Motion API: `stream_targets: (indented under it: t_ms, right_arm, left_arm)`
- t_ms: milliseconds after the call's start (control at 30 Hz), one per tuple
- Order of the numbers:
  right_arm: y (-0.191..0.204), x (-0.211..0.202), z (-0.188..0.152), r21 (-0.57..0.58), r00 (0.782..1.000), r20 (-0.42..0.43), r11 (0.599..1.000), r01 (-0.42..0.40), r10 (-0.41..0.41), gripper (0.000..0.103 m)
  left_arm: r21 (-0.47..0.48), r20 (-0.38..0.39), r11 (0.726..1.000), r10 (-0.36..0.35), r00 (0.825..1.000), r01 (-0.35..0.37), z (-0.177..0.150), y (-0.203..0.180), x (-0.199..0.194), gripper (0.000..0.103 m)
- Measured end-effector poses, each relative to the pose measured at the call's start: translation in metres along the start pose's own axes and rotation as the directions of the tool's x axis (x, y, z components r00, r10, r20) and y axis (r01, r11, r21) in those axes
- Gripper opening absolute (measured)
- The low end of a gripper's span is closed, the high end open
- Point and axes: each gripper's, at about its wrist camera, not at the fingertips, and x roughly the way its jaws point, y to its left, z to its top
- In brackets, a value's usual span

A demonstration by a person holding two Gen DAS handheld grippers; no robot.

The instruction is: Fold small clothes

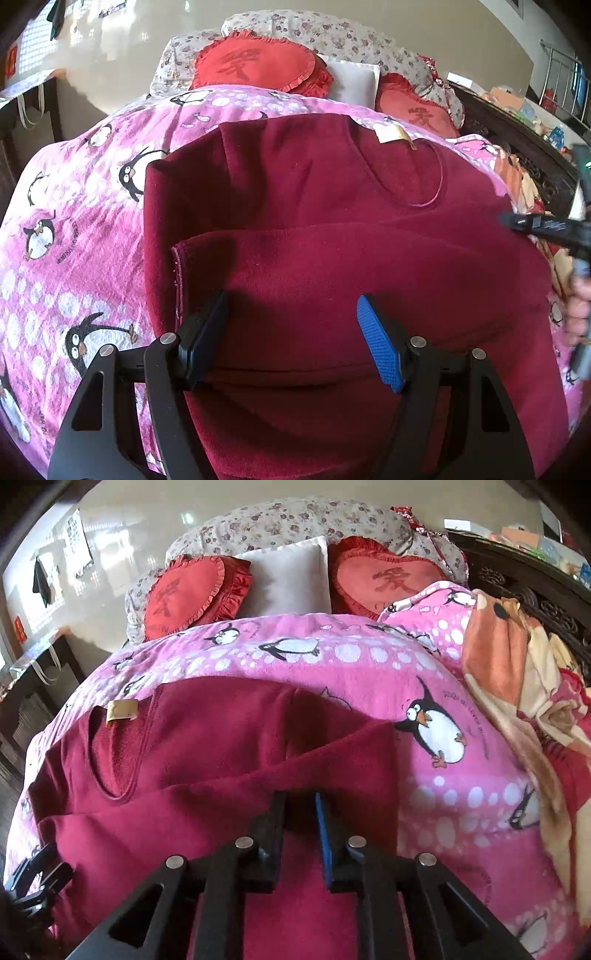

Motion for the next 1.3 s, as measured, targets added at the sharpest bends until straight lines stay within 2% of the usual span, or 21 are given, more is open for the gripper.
stream_targets:
  t_ms: [67, 133, 200, 267, 333, 433, 500, 567, 600, 633, 667, 767, 833, 867, 900, 967, 1000, 1100, 1167, 1267, 1300]
  right_arm:
    - [-0.002, -0.021, -0.005, 0.016, 0.999, 0.001, 0.999, -0.037, 0.037, 0.014]
    - [0.000, -0.049, -0.028, -0.014, 0.995, -0.010, 0.994, -0.104, 0.104, 0.016]
    - [0.004, -0.073, -0.058, -0.068, 0.993, -0.047, 0.991, -0.115, 0.112, 0.016]
    - [0.000, -0.096, -0.092, -0.094, 0.988, -0.084, 0.986, -0.139, 0.131, 0.016]
    - [-0.008, -0.123, -0.130, -0.105, 0.981, -0.101, 0.979, -0.174, 0.164, 0.016]
    - [-0.015, -0.155, -0.183, -0.104, 0.972, -0.106, 0.970, -0.219, 0.208, 0.018]
    - [-0.017, -0.159, -0.215, -0.082, 0.973, -0.127, 0.975, -0.206, 0.195, 0.018]
    - [-0.019, -0.155, -0.240, -0.061, 0.969, -0.155, 0.977, -0.205, 0.194, 0.018]
    - [-0.021, -0.159, -0.250, -0.054, 0.972, -0.114, 0.976, -0.212, 0.205, 0.018]
    - [-0.024, -0.164, -0.255, -0.042, 0.974, -0.085, 0.976, -0.215, 0.211, 0.018]
    - [-0.026, -0.168, -0.258, -0.017, 0.973, -0.088, 0.976, -0.217, 0.215, 0.018]
    - [-0.035, -0.193, -0.260, 0.033, 0.975, -0.053, 0.976, -0.215, 0.217, 0.019]
    - [-0.040, -0.220, -0.270, 0.023, 0.973, 0.018, 0.973, -0.231, 0.231, 0.031]
    - [-0.042, -0.229, -0.274, 0.018, 0.974, 0.040, 0.974, -0.224, 0.224, 0.045]
    - [-0.044, -0.237, -0.280, 0.013, 0.976, 0.060, 0.977, -0.211, 0.209, 0.050]
    - [-0.048, -0.247, -0.291, 0.022, 0.975, 0.075, 0.977, -0.213, 0.211, 0.050]
    - [-0.051, -0.251, -0.297, 0.034, 0.973, 0.081, 0.975, -0.219, 0.216, 0.050]
    - [-0.057, -0.259, -0.305, 0.059, 0.972, 0.105, 0.975, -0.216, 0.209, 0.050]
    - [-0.061, -0.262, -0.308, 0.081, 0.972, 0.115, 0.973, -0.215, 0.206, 0.050]
    - [-0.066, -0.264, -0.309, 0.110, 0.970, 0.128, 0.969, -0.221, 0.207, 0.050]
    - [-0.067, -0.266, -0.309, 0.111, 0.969, 0.137, 0.969, -0.221, 0.205, 0.050]
  left_arm:
    - [-0.004, 0.000, 1.000, -0.005, 1.000, 0.005, 0.001, 0.001, 0.000, 0.072]
    - [0.000, -0.007, 1.000, -0.015, 1.000, 0.015, 0.003, 0.001, 0.003, 0.075]
    - [0.041, -0.045, 0.999, -0.030, 0.999, 0.032, 0.007, -0.001, 0.000, 0.078]
    - [0.047, -0.074, 0.994, -0.092, 0.993, 0.096, 0.009, 0.002, -0.024, 0.078]
    - [0.026, -0.075, 0.977, -0.211, 0.975, 0.213, 0.000, 0.009, -0.068, 0.078]
    - [0.061, -0.096, 0.952, -0.293, 0.951, 0.299, -0.039, 0.005, -0.119, 0.078]
    - [0.081, -0.169, 0.934, -0.330, 0.929, 0.347, -0.070, -0.001, -0.130, 0.078]
    - [0.101, -0.273, 0.927, -0.324, 0.906, 0.362, -0.107, -0.006, -0.129, 0.078]
    - [0.109, -0.328, 0.927, -0.307, 0.894, 0.359, -0.124, -0.006, -0.125, 0.078]
    - [0.144, -0.321, 0.928, -0.285, 0.903, 0.344, -0.135, -0.006, -0.128, 0.078]
    - [0.199, -0.276, 0.926, -0.260, 0.925, 0.320, -0.142, -0.007, -0.142, 0.078]
    - [0.199, -0.265, 0.932, -0.248, 0.932, 0.304, -0.151, 0.001, -0.170, 0.078]
    - [0.191, -0.221, 0.933, -0.263, 0.939, 0.306, -0.159, 0.014, -0.189, 0.078]
    - [0.182, -0.214, 0.940, -0.250, 0.944, 0.290, -0.165, 0.021, -0.192, 0.078]
    - [0.166, -0.224, 0.944, -0.246, 0.943, 0.286, -0.171, 0.026, -0.189, 0.078]
    - [0.086, -0.274, 0.946, -0.281, 0.920, 0.314, -0.181, 0.034, -0.176, 0.079]
    - [0.064, -0.240, 0.942, -0.305, 0.921, 0.329, -0.181, 0.036, -0.178, 0.086]
    - [-0.047, -0.258, 0.886, -0.457, 0.851, 0.462, -0.181, 0.028, -0.170, 0.100]
    - [-0.081, -0.263, 0.853, -0.517, 0.814, 0.516, -0.179, 0.021, -0.163, 0.102]
    - [-0.176, -0.273, 0.778, -0.627, 0.730, 0.603, -0.174, 0.018, -0.154, 0.102]
    - [-0.196, -0.276, 0.760, -0.650, 0.709, 0.620, -0.174, 0.017, -0.155, 0.102]
